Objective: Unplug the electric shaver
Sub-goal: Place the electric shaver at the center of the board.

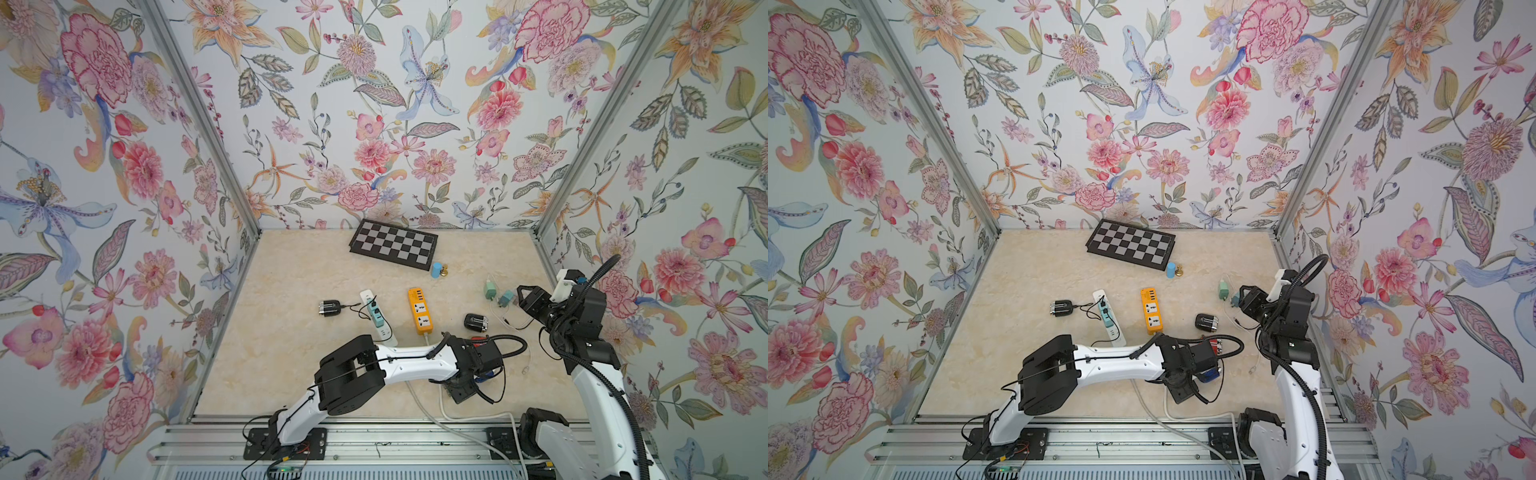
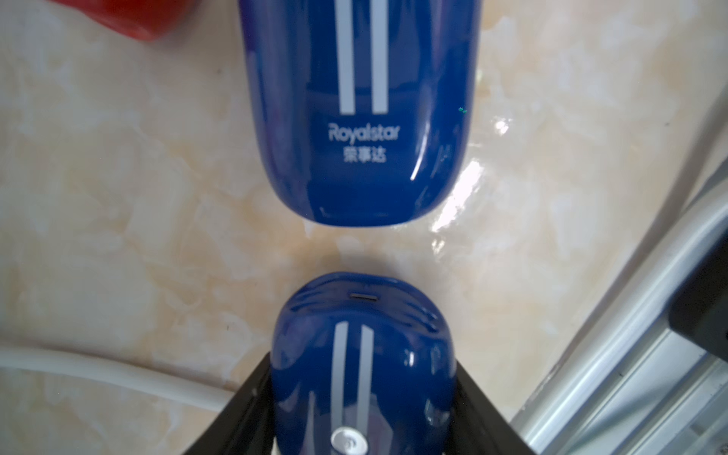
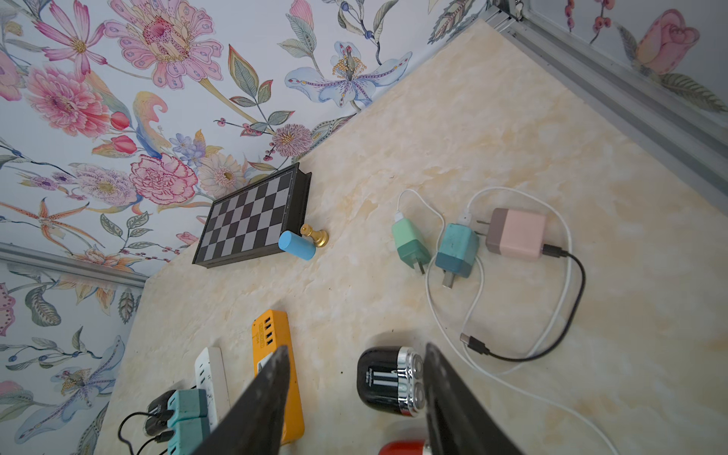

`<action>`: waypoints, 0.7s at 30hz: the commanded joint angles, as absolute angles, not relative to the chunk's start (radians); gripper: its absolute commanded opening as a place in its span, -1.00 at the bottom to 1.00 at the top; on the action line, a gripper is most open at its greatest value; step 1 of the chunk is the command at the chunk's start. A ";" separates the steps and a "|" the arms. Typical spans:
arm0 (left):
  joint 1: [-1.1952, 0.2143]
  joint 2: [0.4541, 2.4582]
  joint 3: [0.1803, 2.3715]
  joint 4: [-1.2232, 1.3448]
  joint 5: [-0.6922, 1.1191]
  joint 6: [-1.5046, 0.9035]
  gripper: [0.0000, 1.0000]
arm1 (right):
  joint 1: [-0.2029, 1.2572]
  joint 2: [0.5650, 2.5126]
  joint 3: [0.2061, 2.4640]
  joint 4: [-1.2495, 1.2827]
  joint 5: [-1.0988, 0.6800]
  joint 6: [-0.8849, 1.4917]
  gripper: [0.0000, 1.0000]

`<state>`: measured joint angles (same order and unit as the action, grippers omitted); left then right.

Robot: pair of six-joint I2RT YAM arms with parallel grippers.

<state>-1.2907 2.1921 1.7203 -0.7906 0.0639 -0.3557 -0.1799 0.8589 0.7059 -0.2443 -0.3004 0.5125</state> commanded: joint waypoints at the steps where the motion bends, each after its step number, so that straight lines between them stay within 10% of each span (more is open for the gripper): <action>1: -1.258 2.228 1.789 -0.801 0.038 -0.267 -0.40 | -0.188 0.841 0.710 -0.258 -0.307 0.509 0.11; 21: -1.200 2.324 1.918 -0.873 0.081 -0.109 -0.15 | -0.210 0.848 0.690 -0.258 -0.299 0.493 0.14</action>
